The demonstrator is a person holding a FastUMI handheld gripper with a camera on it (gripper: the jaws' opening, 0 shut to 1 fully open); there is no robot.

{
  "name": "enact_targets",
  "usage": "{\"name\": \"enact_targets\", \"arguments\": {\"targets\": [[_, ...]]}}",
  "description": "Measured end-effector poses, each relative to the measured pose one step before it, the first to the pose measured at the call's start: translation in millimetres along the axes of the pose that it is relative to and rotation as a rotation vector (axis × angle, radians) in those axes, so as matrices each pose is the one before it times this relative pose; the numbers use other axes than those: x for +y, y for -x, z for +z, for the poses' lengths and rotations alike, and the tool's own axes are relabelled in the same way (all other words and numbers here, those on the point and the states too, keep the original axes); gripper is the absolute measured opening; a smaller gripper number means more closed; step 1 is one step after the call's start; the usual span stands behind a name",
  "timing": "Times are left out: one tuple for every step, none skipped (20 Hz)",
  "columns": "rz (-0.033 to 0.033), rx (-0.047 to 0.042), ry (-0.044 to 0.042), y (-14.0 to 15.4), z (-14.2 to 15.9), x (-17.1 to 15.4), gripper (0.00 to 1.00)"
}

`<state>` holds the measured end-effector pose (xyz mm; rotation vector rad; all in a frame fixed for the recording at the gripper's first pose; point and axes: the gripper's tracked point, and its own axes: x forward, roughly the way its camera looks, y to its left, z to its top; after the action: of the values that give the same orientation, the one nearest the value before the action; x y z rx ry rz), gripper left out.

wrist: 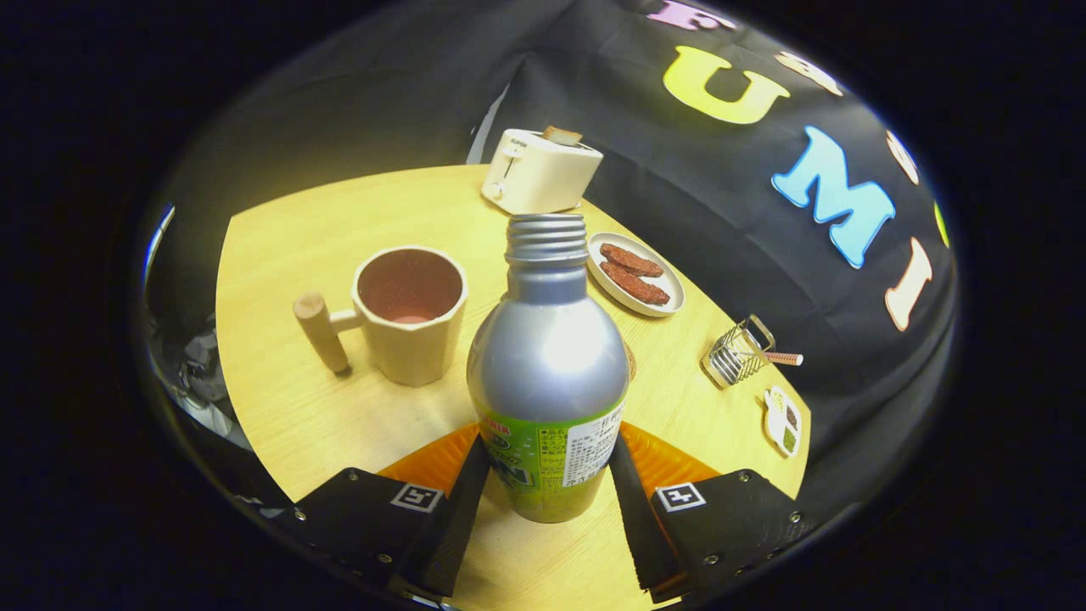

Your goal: Take the bottle from table, then pour the juice into the cup, finally place the bottle on the coaster

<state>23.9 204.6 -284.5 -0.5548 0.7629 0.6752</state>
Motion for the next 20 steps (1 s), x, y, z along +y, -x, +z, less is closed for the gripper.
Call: {"name": "enact_targets", "arguments": {"targets": [[0.00447, -0.00117, -0.02425, -2.5, -0.02, -3.06, 0.77], [-0.00122, -0.00289, -0.02006, -2.69, 0.18, -3.19, 0.76], [0.0039, -0.00186, -0.01827, -2.68, 0.49, -2.38, 0.76], [0.00162, -0.00432, -0.01353, -1.93, 0.41, -1.43, 0.76], [-0.00424, -0.01483, -0.00689, -1.63, 3.63, -3.58, 0.76], [-0.00325, -0.01194, -0.00582, -2.17, 1.84, -2.33, 0.77], [0.00094, -0.01545, -0.01057, -3.24, 4.61, -2.85, 0.76], [0.00309, -0.01164, -0.01441, -3.38, 2.7, -0.96, 0.76], [-0.00072, -0.00856, -0.01505, -2.61, 3.1, -2.05, 0.76], [0.00063, -0.00884, -0.01587, -3.31, 2.2, -1.56, 0.76], [0.00206, -0.01048, -0.01851, -3.35, 3.83, -1.42, 0.76], [0.00405, -0.00679, -0.01787, -5.1, 2.45, -1.39, 0.76], [0.00242, -0.00768, -0.01203, -3.32, 4.07, -1.29, 0.76], [-0.00279, -0.00819, -0.00425, -3.38, 3.88, -2.33, 0.76], [-0.00367, -0.00847, -0.00311, -4.75, 2.3, -2.74, 0.76], [-0.00183, -0.01261, -0.00644, -3.83, 2.47, -0.76, 0.76], [-0.00229, -0.01384, -0.01028, -3.82, 3.63, -2.0, 0.76], [-0.0001, -0.0136, -0.01149, -3.73, 2.73, -0.56, 0.76], [-0.00031, -0.01312, -0.0107, -3.98, 3.74, -1.54, 0.76], [-0.00177, -0.01003, -0.00812, -4.61, 2.11, -0.72, 0.76]]}}
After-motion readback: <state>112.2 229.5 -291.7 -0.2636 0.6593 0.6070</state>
